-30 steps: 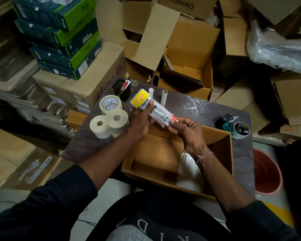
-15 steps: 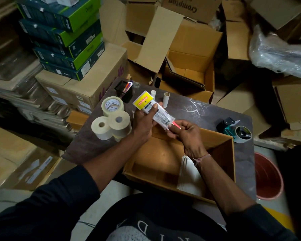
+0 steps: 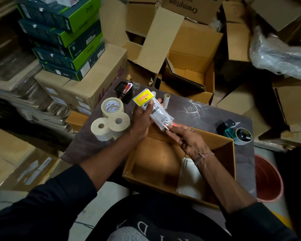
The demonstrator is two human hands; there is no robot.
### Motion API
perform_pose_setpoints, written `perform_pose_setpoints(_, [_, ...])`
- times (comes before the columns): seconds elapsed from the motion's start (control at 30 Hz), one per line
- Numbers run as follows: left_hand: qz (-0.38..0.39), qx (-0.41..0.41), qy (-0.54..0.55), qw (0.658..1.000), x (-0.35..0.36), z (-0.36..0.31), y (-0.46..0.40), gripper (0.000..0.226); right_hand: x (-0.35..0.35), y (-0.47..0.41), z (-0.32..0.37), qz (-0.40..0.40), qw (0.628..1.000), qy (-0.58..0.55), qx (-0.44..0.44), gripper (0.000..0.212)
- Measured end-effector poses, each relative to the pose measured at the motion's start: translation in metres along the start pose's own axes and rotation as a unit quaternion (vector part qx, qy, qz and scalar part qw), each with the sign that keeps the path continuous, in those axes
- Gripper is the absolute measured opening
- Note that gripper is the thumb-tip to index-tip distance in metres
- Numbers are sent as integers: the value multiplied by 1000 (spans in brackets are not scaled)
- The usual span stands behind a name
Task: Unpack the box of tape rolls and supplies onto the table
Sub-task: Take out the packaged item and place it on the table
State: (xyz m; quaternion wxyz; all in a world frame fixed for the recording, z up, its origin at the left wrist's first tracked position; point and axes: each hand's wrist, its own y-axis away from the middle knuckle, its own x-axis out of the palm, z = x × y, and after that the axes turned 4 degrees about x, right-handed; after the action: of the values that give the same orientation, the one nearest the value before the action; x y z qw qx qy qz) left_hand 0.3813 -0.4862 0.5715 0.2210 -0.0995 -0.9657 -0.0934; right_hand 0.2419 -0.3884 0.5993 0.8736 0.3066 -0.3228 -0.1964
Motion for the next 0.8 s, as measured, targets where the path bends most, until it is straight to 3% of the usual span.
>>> perform_pose_setpoints(0.13, [1,4,24,1000,-4,-8,-10,27,-7,1,3,-12,1000,-5,3,23])
perform_pose_setpoints(0.3, [11,12,9,1000,-7,-4,-12,39,-10,2,5,-8,999,-34,-1,17])
perform_pose_setpoints(0.53, [-29,33,42,998,-6,0,-10,30,2,9,1,10,994,-110,-12,22])
perform_pose_setpoints(0.8, [-39,-9,87,995,-21,-11,-14,45,20,8,0,-5,998,-15,-67,27])
